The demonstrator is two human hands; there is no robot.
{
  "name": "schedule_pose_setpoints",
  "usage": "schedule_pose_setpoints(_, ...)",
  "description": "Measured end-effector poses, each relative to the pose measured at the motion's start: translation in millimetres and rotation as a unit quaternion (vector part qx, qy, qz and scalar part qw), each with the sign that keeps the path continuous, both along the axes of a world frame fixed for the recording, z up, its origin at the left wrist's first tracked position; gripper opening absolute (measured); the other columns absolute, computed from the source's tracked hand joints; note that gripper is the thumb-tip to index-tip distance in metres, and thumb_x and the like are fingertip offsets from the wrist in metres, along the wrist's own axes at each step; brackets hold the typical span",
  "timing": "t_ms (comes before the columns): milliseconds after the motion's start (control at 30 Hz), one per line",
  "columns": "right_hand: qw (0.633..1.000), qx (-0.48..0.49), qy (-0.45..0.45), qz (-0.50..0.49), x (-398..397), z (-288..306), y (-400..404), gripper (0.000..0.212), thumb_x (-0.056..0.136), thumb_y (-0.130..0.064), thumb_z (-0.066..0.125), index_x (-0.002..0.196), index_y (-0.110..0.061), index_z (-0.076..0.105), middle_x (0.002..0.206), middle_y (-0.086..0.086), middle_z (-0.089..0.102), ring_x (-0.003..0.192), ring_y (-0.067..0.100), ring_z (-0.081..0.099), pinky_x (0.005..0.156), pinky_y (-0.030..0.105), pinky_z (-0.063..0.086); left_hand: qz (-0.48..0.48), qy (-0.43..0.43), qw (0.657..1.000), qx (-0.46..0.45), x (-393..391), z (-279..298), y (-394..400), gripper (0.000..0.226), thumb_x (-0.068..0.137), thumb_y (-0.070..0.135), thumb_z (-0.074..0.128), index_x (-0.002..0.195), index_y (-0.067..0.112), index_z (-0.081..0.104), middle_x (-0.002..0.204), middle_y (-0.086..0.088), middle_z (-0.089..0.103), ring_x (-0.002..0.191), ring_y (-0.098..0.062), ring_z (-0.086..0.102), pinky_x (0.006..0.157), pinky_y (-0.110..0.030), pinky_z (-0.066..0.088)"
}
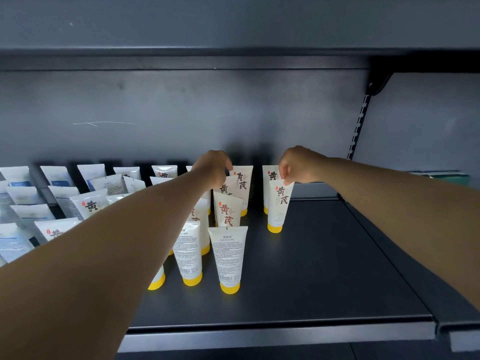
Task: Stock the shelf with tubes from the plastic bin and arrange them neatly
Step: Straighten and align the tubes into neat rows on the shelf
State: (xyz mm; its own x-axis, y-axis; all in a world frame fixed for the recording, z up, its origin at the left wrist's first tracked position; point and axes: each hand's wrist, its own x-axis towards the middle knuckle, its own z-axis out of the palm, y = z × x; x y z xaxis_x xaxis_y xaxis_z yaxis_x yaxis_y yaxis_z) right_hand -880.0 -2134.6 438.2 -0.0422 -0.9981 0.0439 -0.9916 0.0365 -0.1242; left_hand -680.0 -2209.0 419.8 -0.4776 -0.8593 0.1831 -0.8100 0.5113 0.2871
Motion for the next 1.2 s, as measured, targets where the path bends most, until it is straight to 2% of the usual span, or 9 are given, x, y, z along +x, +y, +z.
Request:
schedule_pose_setpoints(100, 1.0, -0.002, -0.003, -0.001, -1, 0, 1, 0.009, 0.078, -0.007, 0.073, 0.087, -0.009, 0.072, 0.101, 0.004, 0.068, 0.085, 0.015, 0.056, 0.073, 0.024, 0.038, -0.018, 0.002, 1.0, 0.008, -7, -1, 0, 0.037, 0.079, -0.006, 0.064, 0.109, 0.017, 0.067, 0.116, -0.006, 0.065, 0.101, -0.024, 0.062, 0.077, -0.027, 0.05)
schedule_pose_setpoints(267, 1.0, -0.007, -0.014, -0.001, -1, 1, 3, 0.009, 0.078, -0.007, 0.073, 0.087, -0.009, 0.072, 0.101, 0.005, 0.069, 0.086, 0.016, 0.058, 0.073, 0.024, 0.039, -0.036, -0.011, 0.999, 0.0, -17, -2, 2, 0.036, 0.08, -0.004, 0.062, 0.108, 0.017, 0.07, 0.114, -0.002, 0.068, 0.103, -0.02, 0.063, 0.075, -0.025, 0.047)
schedule_pose_setpoints(433, 1.0, -0.013, -0.02, -0.003, 1, 0, 2, 0.01, 0.078, -0.007, 0.073, 0.088, -0.008, 0.072, 0.101, 0.007, 0.07, 0.083, 0.016, 0.057, 0.073, 0.024, 0.038, -0.043, -0.016, 0.999, 0.006, -18, -3, 0, 0.035, 0.081, -0.006, 0.06, 0.106, 0.016, 0.07, 0.112, -0.004, 0.069, 0.101, -0.021, 0.064, 0.085, -0.034, 0.054)
schedule_pose_setpoints(533, 1.0, -0.017, -0.018, -0.006, 3, -1, 2, 0.01, 0.079, -0.007, 0.073, 0.088, -0.007, 0.072, 0.101, 0.008, 0.07, 0.083, 0.017, 0.058, 0.072, 0.024, 0.038, -0.058, -0.014, 0.998, 0.025, -18, -1, 0, 0.032, 0.08, -0.006, 0.063, 0.106, 0.012, 0.07, 0.112, -0.007, 0.069, 0.1, -0.022, 0.065, 0.085, -0.029, 0.053)
schedule_pose_setpoints(600, 1.0, -0.012, -0.008, -0.007, 5, 0, 2, 0.011, 0.08, -0.007, 0.072, 0.09, -0.005, 0.072, 0.103, 0.009, 0.069, 0.09, 0.022, 0.061, 0.073, 0.026, 0.04, -0.06, -0.007, 0.998, 0.033, -17, -1, 0, 0.032, 0.08, -0.007, 0.063, 0.107, 0.011, 0.07, 0.112, -0.008, 0.069, 0.1, -0.022, 0.065, 0.083, -0.028, 0.052)
schedule_pose_setpoints(733, 0.999, 0.019, 0.037, -0.003, 10, 2, 2, 0.022, 0.086, -0.012, 0.065, 0.104, 0.0, 0.069, 0.109, 0.013, 0.067, 0.101, 0.027, 0.062, 0.086, 0.032, 0.05, -0.059, -0.001, 0.998, 0.023, -17, -4, 4, 0.032, 0.083, -0.007, 0.058, 0.109, 0.009, 0.069, 0.115, -0.009, 0.068, 0.102, -0.022, 0.065, 0.081, -0.027, 0.051)
schedule_pose_setpoints(833, 0.999, 0.022, 0.047, -0.009, 11, 3, 3, 0.02, 0.088, -0.011, 0.061, 0.105, -0.001, 0.067, 0.108, 0.012, 0.067, 0.101, 0.027, 0.063, 0.08, 0.03, 0.049, -0.053, 0.003, 0.999, 0.013, -17, -6, 4, 0.032, 0.085, -0.007, 0.057, 0.11, 0.01, 0.069, 0.118, -0.01, 0.067, 0.104, -0.023, 0.064, 0.082, -0.028, 0.053)
schedule_pose_setpoints(967, 0.998, 0.022, 0.065, -0.002, 13, 1, 4, 0.024, 0.09, -0.012, 0.062, 0.11, 0.0, 0.067, 0.114, 0.012, 0.066, 0.106, 0.027, 0.061, 0.093, 0.036, 0.049, -0.048, 0.001, 0.999, 0.008, -17, -7, 4, 0.034, 0.085, -0.007, 0.057, 0.111, 0.012, 0.069, 0.117, -0.009, 0.067, 0.103, -0.024, 0.064, 0.086, -0.033, 0.055)
schedule_pose_setpoints(1200, 0.998, 0.009, 0.064, -0.011, 15, -3, 3, 0.026, 0.091, -0.015, 0.06, 0.113, -0.001, 0.066, 0.113, 0.012, 0.066, 0.106, 0.026, 0.06, 0.092, 0.034, 0.049, -0.045, 0.004, 0.999, -0.009, -15, -9, 9, 0.037, 0.087, -0.005, 0.056, 0.12, 0.011, 0.064, 0.126, -0.01, 0.062, 0.109, -0.025, 0.061, 0.082, -0.029, 0.052)
